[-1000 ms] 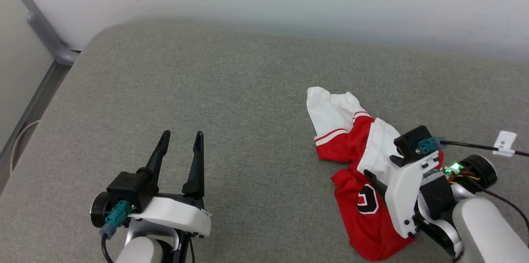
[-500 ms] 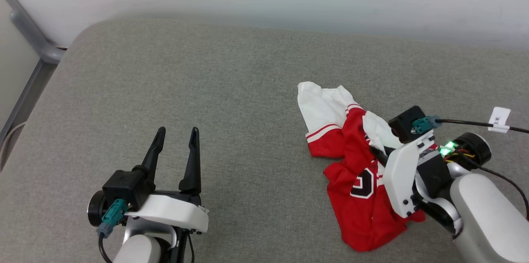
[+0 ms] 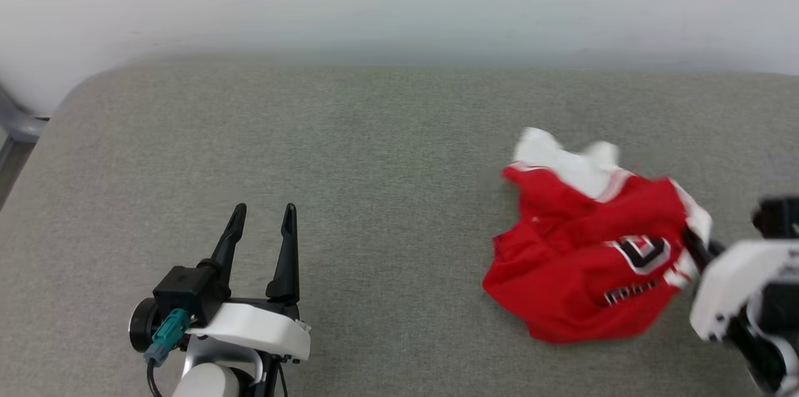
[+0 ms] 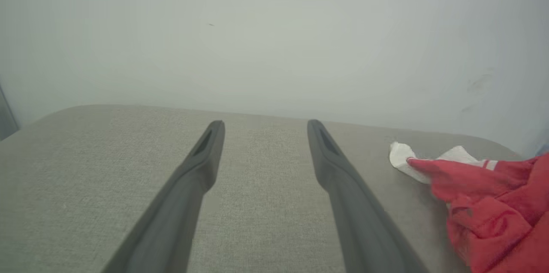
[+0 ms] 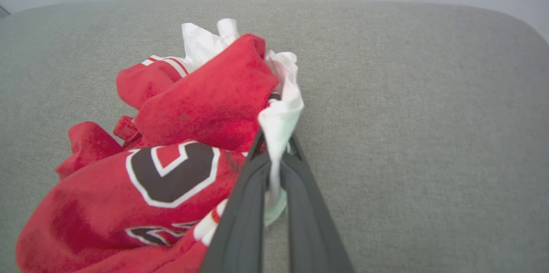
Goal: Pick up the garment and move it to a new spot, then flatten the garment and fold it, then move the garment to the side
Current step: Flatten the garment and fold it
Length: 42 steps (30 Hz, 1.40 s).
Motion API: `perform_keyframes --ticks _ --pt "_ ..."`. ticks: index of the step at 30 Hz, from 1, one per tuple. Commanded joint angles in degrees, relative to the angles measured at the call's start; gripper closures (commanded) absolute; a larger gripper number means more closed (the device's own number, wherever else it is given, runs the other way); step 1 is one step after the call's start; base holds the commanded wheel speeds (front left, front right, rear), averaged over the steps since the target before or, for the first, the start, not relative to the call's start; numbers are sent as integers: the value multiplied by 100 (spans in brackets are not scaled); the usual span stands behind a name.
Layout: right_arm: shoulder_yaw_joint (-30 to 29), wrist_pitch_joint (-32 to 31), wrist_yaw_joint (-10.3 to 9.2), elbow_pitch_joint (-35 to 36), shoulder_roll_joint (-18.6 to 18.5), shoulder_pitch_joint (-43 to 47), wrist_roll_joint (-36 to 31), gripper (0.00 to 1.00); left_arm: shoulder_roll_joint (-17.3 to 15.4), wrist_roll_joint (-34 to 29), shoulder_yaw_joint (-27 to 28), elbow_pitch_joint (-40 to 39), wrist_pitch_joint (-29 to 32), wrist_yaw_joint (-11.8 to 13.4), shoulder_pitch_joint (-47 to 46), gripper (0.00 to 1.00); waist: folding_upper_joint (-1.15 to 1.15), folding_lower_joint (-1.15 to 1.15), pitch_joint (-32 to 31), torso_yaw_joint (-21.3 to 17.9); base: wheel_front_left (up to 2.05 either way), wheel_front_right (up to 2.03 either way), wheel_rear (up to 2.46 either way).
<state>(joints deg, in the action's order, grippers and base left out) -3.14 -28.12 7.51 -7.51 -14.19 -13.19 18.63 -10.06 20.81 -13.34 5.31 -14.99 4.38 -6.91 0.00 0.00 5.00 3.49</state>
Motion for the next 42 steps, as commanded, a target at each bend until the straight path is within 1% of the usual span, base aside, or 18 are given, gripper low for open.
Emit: perform_keyframes --ticks 1,3,4,5,6,8,9,10,11,12,14,17,23,27,29,33,42 --pt "-510 60 -4 -35 258 366 -58 100 -16 0 3 2 -25 -12 44 0 0 0 5 -83 0 0 0" --pt "-956 145 -4 -106 514 648 -53 98 -14 -2 -18 7 -23 -6 42 0 0 0 13 -117 0 0 0" --pt "-1146 168 -4 -172 628 803 -84 100 -14 -8 -30 -2 -14 3 44 0 0 0 16 -128 0 0 0" --pt "-1313 202 -4 -250 728 944 -63 99 -17 -13 -38 -6 2 8 44 0 0 0 17 -136 0 0 0" --pt "-1437 236 -4 -337 819 1063 -26 91 -18 -12 -45 -12 7 16 42 0 0 0 17 -144 0 0 0" --pt "-1561 258 -4 -538 952 1296 -19 67 -23 -3 -55 -13 19 14 44 0 0 0 9 -156 0 0 0" --pt "-1583 293 -4 -632 1008 1380 41 52 -22 1 -66 -8 29 13 54 0 0 0 -1 -161 0 0 0" --pt "-1589 318 -4 -735 1043 1455 74 4 -21 11 -73 -6 41 18 65 0 0 0 -7 -170 0 0 0" --pt "-1589 318 -4 -735 1043 1455 74 4 -21 11 -73 -6 41 18 65 0 0 0 -7 -170 0 0 0" --pt "-1564 367 -4 -840 1069 1492 100 0 -26 17 -78 -6 53 26 70 0 0 0 -8 -181 0 0 0" --pt "-1580 637 -4 -940 1117 1498 209 0 -38 28 -83 -13 69 40 81 0 0 0 -16 -211 0 0 0" --pt "-1572 1169 -4 -929 1127 1419 204 0 -63 42 -105 1 98 38 113 0 0 0 -52 -243 0 0 0" --pt "-1605 2322 -4 -662 1132 1308 -40 0 -86 73 -144 93 100 4 164 0 0 0 -193 -252 0 0 0" --pt "-1494 2881 -4 -373 1134 1340 -374 0 -75 103 -176 154 105 -7 214 0 0 0 -317 -236 0 0 0" --pt "-1356 3040 -4 -199 1135 1416 -541 0 -72 117 -188 187 114 3 249 0 0 0 -375 -228 0 0 0" --pt "-1013 3165 -4 165 1126 1569 -771 0 -88 153 -194 262 128 18 323 0 0 0 -474 -218 0 0 0" --pt "-274 3003 -4 1078 1085 1913 -1171 0 -158 188 -176 412 196 99 415 0 0 0 -615 -299 0 0 0"
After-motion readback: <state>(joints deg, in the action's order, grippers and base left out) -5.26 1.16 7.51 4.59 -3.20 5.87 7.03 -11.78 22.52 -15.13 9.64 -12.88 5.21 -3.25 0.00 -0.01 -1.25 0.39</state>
